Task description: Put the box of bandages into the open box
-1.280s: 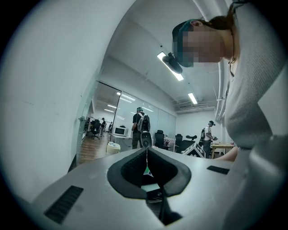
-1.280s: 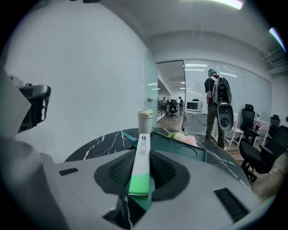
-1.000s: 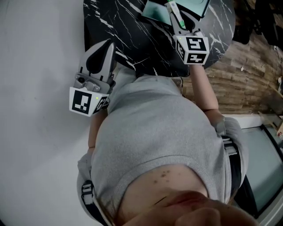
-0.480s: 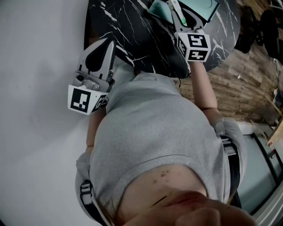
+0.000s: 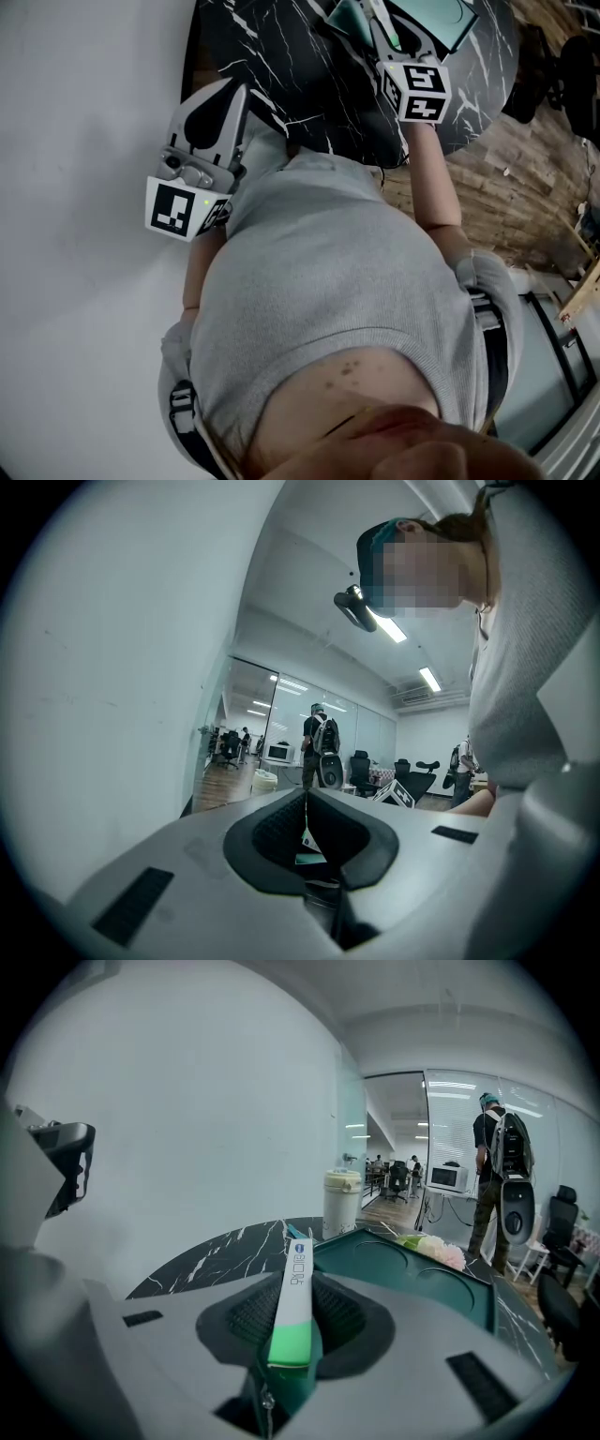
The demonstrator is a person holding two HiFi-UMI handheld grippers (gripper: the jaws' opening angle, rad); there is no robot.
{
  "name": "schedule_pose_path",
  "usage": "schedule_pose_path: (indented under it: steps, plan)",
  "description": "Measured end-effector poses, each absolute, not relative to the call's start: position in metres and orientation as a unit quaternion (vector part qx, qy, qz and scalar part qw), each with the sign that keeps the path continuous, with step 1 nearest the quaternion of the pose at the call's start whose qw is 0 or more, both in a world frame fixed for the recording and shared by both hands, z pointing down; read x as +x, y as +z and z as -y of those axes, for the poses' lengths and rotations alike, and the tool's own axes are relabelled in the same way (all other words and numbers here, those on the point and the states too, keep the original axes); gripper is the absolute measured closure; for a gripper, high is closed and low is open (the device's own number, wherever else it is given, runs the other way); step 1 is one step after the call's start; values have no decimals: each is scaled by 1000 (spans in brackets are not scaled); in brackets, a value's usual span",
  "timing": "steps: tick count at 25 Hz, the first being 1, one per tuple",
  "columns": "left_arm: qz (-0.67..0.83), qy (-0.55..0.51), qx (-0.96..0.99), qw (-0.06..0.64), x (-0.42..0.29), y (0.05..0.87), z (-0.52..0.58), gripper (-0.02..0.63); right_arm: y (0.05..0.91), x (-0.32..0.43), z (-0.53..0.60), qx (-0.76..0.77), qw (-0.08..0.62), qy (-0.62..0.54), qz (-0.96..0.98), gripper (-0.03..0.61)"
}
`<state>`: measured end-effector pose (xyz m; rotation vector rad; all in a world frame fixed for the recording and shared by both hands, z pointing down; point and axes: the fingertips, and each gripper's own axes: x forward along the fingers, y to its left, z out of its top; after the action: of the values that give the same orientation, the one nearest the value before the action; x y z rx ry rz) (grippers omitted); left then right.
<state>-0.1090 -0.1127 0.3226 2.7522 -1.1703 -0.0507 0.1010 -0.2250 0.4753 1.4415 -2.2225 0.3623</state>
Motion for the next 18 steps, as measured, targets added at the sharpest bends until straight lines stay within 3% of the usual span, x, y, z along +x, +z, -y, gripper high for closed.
schedule_pose_path:
  steps: [18]
  plan:
    - [378,-15,923,72,-104,320,114,601,492,90,232,504,243,140,817,430]
